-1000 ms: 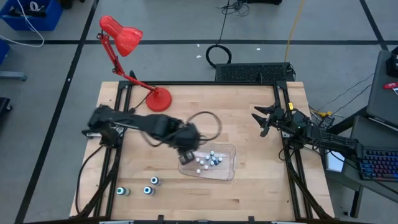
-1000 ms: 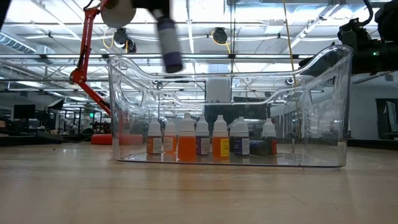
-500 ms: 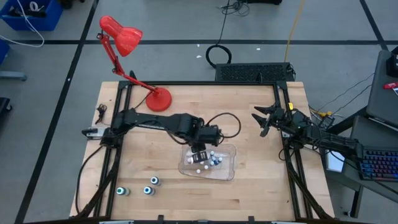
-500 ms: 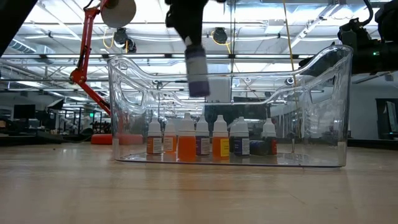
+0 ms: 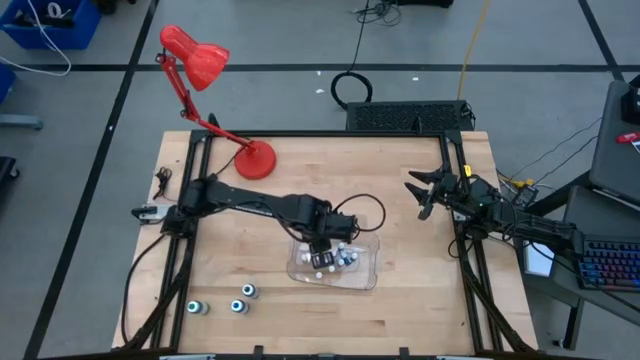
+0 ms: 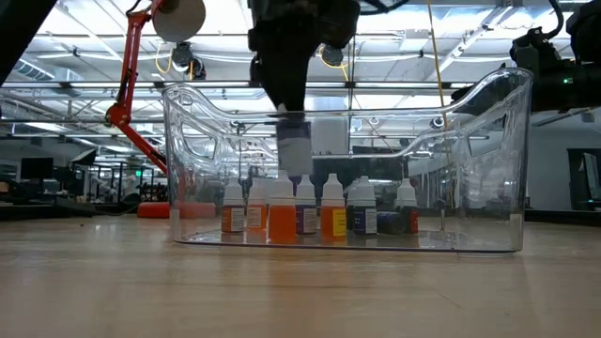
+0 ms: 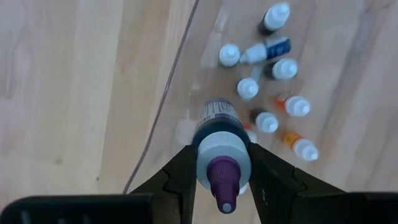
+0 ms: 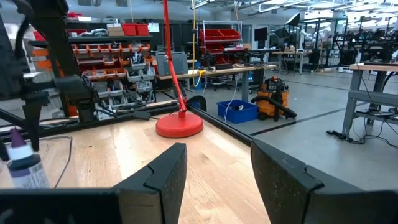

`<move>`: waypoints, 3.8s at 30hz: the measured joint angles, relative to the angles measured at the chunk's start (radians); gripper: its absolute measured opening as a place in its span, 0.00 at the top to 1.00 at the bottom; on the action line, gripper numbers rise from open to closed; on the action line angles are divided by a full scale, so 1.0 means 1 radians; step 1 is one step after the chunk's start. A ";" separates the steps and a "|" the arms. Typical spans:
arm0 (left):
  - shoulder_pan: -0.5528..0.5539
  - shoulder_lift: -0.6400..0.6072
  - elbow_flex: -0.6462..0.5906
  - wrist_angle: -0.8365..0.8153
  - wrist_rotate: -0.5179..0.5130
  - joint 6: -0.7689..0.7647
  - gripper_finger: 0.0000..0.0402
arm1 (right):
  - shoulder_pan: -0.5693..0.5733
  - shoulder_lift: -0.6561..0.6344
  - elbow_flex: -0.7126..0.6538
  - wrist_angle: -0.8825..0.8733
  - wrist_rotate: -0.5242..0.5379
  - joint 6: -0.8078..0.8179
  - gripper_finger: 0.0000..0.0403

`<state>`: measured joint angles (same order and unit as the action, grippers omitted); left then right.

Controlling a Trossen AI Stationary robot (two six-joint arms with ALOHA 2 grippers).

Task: Pick & Place food coloring
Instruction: Put the large purple food coloring bottle into the transparent bin, then put the large black food coloring bottle into the transparent bin

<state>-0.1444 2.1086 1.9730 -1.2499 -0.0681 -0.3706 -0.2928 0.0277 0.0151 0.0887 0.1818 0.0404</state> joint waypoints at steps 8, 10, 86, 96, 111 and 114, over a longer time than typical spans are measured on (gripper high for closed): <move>0.001 0.000 -0.070 0.059 -0.008 0.000 0.69 | 0.000 0.000 0.000 0.000 0.000 0.000 0.59; 0.001 0.000 -0.089 0.084 -0.007 0.003 0.69 | 0.000 0.000 0.000 0.000 0.000 0.000 0.59; -0.504 -0.277 -0.466 -0.063 0.077 -1.479 0.31 | 0.000 0.000 0.000 0.005 0.000 0.000 0.59; -0.504 -0.277 -0.530 -0.011 0.095 -1.445 0.31 | 0.000 0.000 0.000 0.005 0.000 0.000 0.59; -0.505 -0.277 -0.530 -0.018 0.095 -1.430 0.31 | 0.000 0.000 0.000 0.005 0.000 0.000 0.59; -0.506 -0.277 -0.530 -0.018 0.094 -1.419 0.31 | 0.000 0.000 0.000 0.005 0.000 0.000 0.59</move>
<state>-0.6502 1.8313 1.4433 -1.2678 0.0262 -1.7899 -0.2927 0.0277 0.0147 0.0940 0.1818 0.0406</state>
